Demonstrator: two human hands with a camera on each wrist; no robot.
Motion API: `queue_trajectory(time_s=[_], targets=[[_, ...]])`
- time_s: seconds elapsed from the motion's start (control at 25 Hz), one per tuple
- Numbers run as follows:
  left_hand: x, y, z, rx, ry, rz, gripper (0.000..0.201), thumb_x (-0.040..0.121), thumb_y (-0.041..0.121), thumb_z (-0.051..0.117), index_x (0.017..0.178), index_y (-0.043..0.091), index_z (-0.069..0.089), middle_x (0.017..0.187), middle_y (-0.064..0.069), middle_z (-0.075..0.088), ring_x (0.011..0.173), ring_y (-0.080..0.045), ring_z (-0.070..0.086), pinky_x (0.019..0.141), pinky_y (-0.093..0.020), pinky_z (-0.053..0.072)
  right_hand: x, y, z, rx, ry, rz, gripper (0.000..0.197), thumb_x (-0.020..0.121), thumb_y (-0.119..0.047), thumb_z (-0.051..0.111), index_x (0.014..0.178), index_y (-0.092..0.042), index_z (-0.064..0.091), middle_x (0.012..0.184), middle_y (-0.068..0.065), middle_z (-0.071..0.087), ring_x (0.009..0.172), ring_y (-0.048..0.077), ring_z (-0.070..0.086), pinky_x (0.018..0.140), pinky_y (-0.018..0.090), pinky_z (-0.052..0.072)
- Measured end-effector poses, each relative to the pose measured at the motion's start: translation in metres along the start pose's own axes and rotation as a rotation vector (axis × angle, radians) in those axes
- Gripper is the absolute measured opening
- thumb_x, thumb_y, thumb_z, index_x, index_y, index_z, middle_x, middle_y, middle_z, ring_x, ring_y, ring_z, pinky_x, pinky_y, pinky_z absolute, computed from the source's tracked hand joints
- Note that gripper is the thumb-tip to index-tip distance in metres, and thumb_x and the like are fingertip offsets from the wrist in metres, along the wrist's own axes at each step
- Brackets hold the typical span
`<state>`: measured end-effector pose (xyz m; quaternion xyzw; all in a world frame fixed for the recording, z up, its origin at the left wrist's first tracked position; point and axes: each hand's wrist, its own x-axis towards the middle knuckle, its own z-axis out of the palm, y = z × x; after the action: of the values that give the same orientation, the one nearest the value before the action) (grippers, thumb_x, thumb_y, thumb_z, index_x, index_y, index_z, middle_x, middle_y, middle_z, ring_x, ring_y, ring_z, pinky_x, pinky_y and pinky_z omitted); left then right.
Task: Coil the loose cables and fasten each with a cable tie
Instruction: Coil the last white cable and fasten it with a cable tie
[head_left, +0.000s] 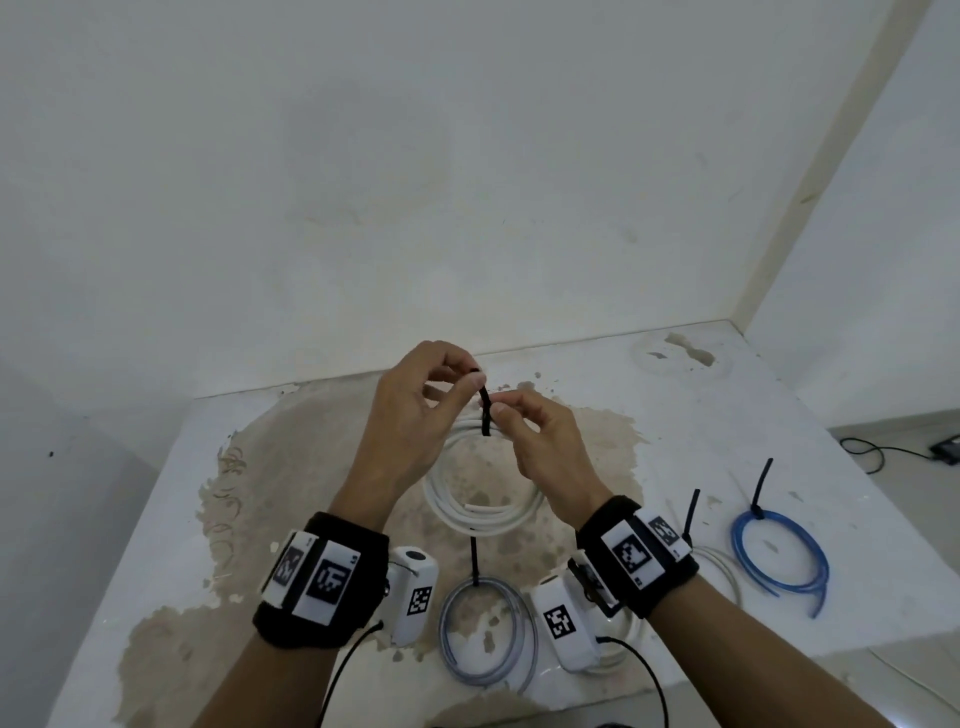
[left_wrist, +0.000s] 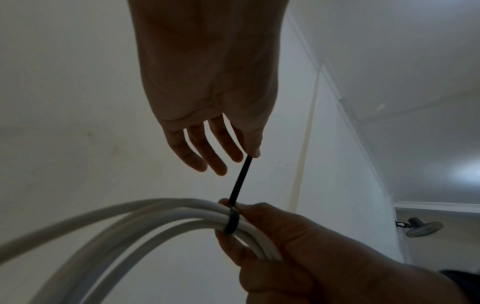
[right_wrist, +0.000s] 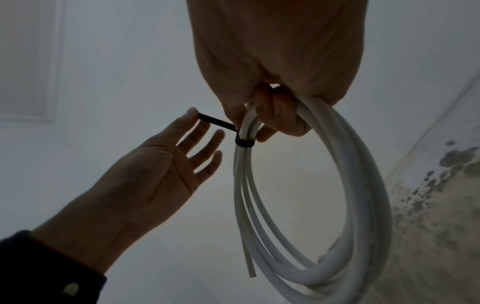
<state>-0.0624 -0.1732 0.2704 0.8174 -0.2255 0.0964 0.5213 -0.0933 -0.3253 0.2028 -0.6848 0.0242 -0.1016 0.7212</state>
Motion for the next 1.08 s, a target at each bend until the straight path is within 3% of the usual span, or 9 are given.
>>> queue_trajectory(time_s=[0.16, 0.32, 0.48, 0.56, 0.64, 0.76, 0.88, 0.96, 1.08], targets=[[0.0, -0.001, 0.006, -0.14, -0.007, -0.06, 0.007, 0.091, 0.018, 0.066, 0.089, 0.023, 0.061, 0.087, -0.001, 0.072, 0.08, -0.016, 0.072, 0.078, -0.041, 0.057, -0.005, 0.0, 0.001, 0.005, -0.014, 0.005, 0.015, 0.098, -0.012, 0.06, 0.105, -0.011, 0.074, 0.078, -0.011, 0.069, 0.058, -0.004, 0.058, 0.057, 0.01, 0.045], [0.001, 0.016, 0.004, -0.102, 0.046, 0.044, 0.007, 0.09, 0.016, 0.067, 0.087, 0.018, 0.061, 0.083, 0.0, 0.071, 0.079, -0.015, 0.071, 0.076, -0.03, 0.057, -0.003, -0.003, 0.004, -0.097, 0.006, -0.149, 0.015, 0.096, -0.011, 0.062, 0.095, -0.021, 0.074, 0.091, -0.012, 0.074, 0.09, 0.006, 0.067, 0.083, 0.022, 0.054], [-0.003, 0.009, 0.011, -0.114, 0.013, -0.02, 0.007, 0.09, 0.017, 0.068, 0.089, 0.02, 0.062, 0.086, 0.005, 0.072, 0.08, -0.01, 0.071, 0.076, -0.03, 0.057, -0.005, 0.007, -0.003, -0.155, 0.003, -0.103, 0.014, 0.097, -0.014, 0.062, 0.097, -0.016, 0.076, 0.085, -0.012, 0.073, 0.082, 0.006, 0.066, 0.078, 0.022, 0.055], [-0.011, -0.011, 0.013, -0.052, -0.086, -0.071, 0.016, 0.091, 0.026, 0.066, 0.107, 0.026, 0.061, 0.104, 0.012, 0.069, 0.093, -0.004, 0.067, 0.084, -0.026, 0.054, -0.01, 0.014, -0.01, -0.073, 0.018, 0.037, 0.016, 0.099, -0.015, 0.06, 0.103, -0.012, 0.075, 0.068, -0.012, 0.064, 0.054, 0.004, 0.056, 0.053, 0.017, 0.047], [-0.029, -0.033, 0.02, 0.086, -0.233, -0.124, 0.034, 0.095, 0.038, 0.056, 0.129, 0.031, 0.05, 0.12, 0.015, 0.062, 0.104, 0.0, 0.059, 0.087, -0.019, 0.046, -0.011, 0.017, -0.017, 0.14, 0.066, 0.171, 0.019, 0.102, -0.014, 0.055, 0.109, -0.009, 0.072, 0.054, -0.005, 0.043, 0.037, 0.007, 0.03, 0.039, 0.021, 0.027], [-0.06, -0.058, 0.033, 0.098, -0.197, -0.198, 0.022, 0.103, 0.034, 0.039, 0.12, 0.028, 0.051, 0.086, 0.006, 0.063, 0.069, -0.001, 0.059, 0.063, -0.017, 0.042, -0.011, 0.021, -0.016, 0.275, 0.03, 0.288, 0.022, 0.103, -0.011, 0.05, 0.114, -0.012, 0.069, 0.057, 0.001, 0.039, 0.041, 0.013, 0.027, 0.041, 0.026, 0.026], [-0.084, -0.088, 0.032, 0.165, -0.057, -0.349, 0.024, 0.104, 0.031, 0.033, 0.105, 0.019, 0.054, 0.073, 0.002, 0.055, 0.06, -0.009, 0.051, 0.052, -0.022, 0.036, -0.015, 0.028, -0.006, 0.083, -0.161, 0.358, 0.03, 0.105, -0.019, 0.048, 0.133, -0.023, 0.06, 0.089, 0.002, 0.068, 0.075, 0.022, 0.066, 0.068, 0.029, 0.057], [-0.11, -0.119, 0.021, 0.211, -0.014, -0.506, 0.027, 0.105, 0.029, 0.032, 0.104, 0.013, 0.054, 0.082, -0.003, 0.056, 0.068, -0.015, 0.052, 0.058, -0.029, 0.037, -0.017, 0.034, -0.012, -0.082, -0.227, 0.396, 0.035, 0.105, -0.026, 0.049, 0.139, -0.03, 0.053, 0.117, 0.0, 0.066, 0.106, 0.018, 0.067, 0.092, 0.032, 0.055], [-0.167, -0.176, -0.004, 0.315, 0.0, -0.799, 0.028, 0.104, 0.027, 0.033, 0.104, 0.008, 0.053, 0.092, -0.012, 0.057, 0.077, -0.027, 0.052, 0.068, -0.037, 0.042, -0.018, 0.036, -0.039, -0.071, -0.137, 0.477, 0.027, 0.104, -0.023, 0.05, 0.128, -0.025, 0.062, 0.122, 0.008, 0.067, 0.106, 0.023, 0.068, 0.09, 0.034, 0.054]])
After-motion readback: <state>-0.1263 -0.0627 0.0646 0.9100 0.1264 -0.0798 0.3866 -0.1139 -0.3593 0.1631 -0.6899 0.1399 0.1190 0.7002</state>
